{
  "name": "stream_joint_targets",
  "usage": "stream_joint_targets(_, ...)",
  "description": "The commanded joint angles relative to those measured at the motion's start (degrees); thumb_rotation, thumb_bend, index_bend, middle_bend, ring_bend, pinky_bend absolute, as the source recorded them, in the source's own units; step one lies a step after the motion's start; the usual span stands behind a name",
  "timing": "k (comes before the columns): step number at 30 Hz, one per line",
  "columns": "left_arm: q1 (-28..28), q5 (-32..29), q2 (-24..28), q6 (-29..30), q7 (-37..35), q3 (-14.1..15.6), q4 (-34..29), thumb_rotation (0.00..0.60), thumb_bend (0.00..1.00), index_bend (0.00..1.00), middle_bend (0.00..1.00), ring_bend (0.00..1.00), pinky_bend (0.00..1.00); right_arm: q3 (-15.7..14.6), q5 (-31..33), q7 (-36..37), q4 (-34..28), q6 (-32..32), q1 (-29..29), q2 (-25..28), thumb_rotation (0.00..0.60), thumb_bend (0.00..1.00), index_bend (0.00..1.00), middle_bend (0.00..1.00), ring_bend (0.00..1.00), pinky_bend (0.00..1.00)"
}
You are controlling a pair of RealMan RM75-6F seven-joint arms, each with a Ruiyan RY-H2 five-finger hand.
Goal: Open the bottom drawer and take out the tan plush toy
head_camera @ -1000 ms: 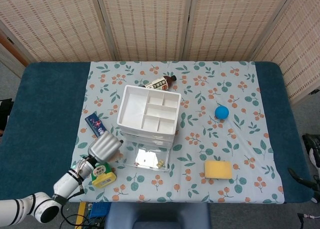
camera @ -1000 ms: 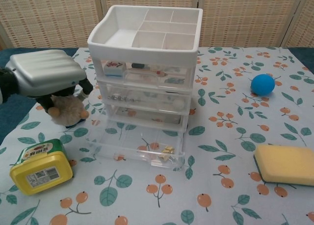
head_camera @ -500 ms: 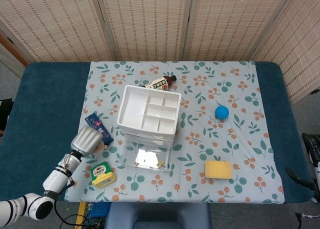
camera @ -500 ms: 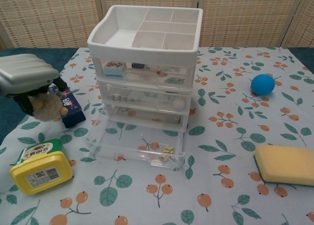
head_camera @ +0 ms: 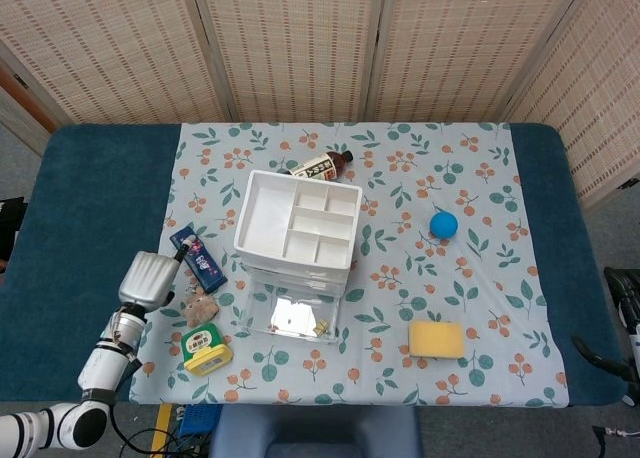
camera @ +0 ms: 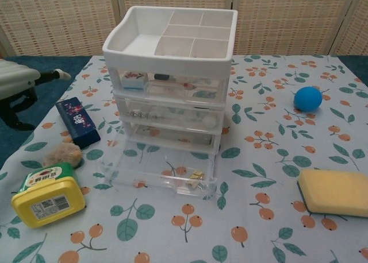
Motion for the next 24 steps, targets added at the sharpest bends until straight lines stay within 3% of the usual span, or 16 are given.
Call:
stream_joint_targets(1,4.73,2.03,0.99,7.90,-3.49,-1.01,-2.35,0.600,0.20,0.03,0.73,0.72,1.00,-0.28,-0.41,0.64,-0.03,-0.34,0.21,0.52,0.600,0.22,0.00,0.07,0.00,0.00)
stream_joint_targets(7,9.55,3.63,3.04,14.81,-3.42,-0.28,-5.39,0.600,0.20,0.04,0.64,0.63,0.93,-0.83,-1.52,1.49,0.48,-1.39,1.10,0.30,0.600,0.22,0.00,0.07,0.00,0.00)
stream_joint_targets(14,14.83,8.96,4.97,21.36,-5.49,1.55,-7.69,0.600,0.20,0.03,0.50,0.48,0.71,-2.24,-3.50,1.55,0.54,-3.44,2.44,0.55,0.600,0.22,0.00,0.07,0.00,0.00)
stream_joint_targets(19,18.11,15.67,5.25,25.50,-6.97,3.55,-6.71,0.600,0.20,0.06,0.46,0.42,0.61,-3.26,-4.40,3.25,-0.24,-5.07,3.38,1.38,0.600,0.22,0.00,0.07,0.00,0.00)
stream_joint_targets(24,19.97,20.53,4.54,27.26,-7.74,4.52,-1.91,0.600,0.20,0.09,0.45,0.41,0.58,-3.18,-4.51,2.96,-0.49,-4.81,3.72,1.69,0.600,0.22,0.00,0.07,0.00,0.00)
